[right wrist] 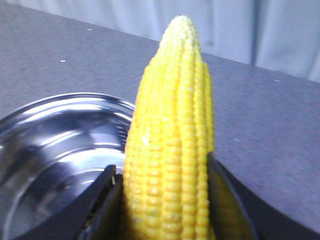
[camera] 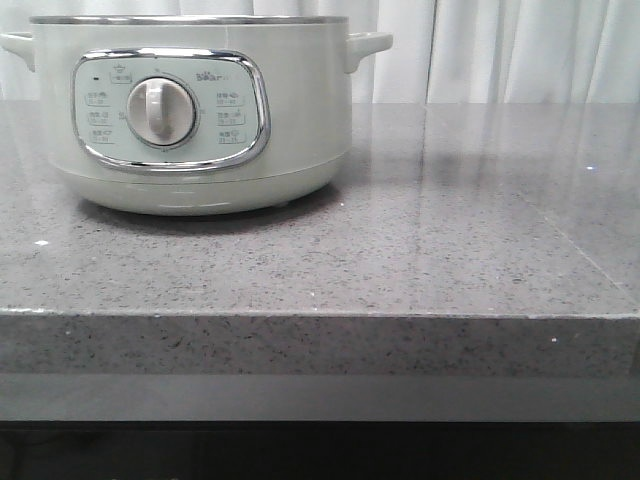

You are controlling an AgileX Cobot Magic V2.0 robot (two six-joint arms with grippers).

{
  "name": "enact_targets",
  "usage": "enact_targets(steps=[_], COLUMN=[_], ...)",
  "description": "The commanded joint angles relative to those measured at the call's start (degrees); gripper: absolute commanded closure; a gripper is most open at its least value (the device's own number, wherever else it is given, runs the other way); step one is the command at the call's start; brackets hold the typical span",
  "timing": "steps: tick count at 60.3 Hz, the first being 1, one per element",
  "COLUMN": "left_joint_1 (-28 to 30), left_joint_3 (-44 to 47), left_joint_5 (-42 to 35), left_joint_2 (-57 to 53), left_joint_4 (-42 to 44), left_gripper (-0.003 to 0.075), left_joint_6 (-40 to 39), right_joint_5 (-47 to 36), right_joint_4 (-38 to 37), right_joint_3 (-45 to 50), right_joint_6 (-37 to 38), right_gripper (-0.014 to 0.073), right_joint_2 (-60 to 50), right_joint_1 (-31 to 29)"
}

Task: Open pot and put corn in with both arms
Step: 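Carry the corn cob over the open pot with the right gripper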

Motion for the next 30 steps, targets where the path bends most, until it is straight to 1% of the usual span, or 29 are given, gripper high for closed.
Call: enact_targets(steps=[1,10,17,21,30], left_joint_1=[-0.4,-0.4,-0.4,-0.4,-0.4], left_joint_3=[-1.9,-1.9,-1.9,-1.9,-1.9], left_joint_5=[-7.7,-7.8,-7.9,-7.9,-7.9], left_joint_2=[0.3,0.3,0.3,0.3,0.3], left_joint_4=[-1.9,-1.9,-1.9,-1.9,-1.9], left_gripper=[0.0587,0.0586,0.0586,0.0586,0.0586], left_joint_6=[-0.3,-0.3,-0.3,-0.3,-0.3], right_joint_5=[-2.8,-1.7,-0.7,0.7,2.8], right_joint_4=[0.4,0.4,0.4,0.4,0.4], right_joint_3=[-5.5,-9.0,-9.0,-9.0,-9.0], right_joint_6=[-1.1,-1.1,-1.2,-1.3,-1.3], right_gripper=[0.0421,0.042,0.0413,0.0367,0.0134], right_joint_2=[1.3,6.8,8.8,9.6,10.0], right_joint_1=[3.9,8.5,9.3,9.3,9.3])
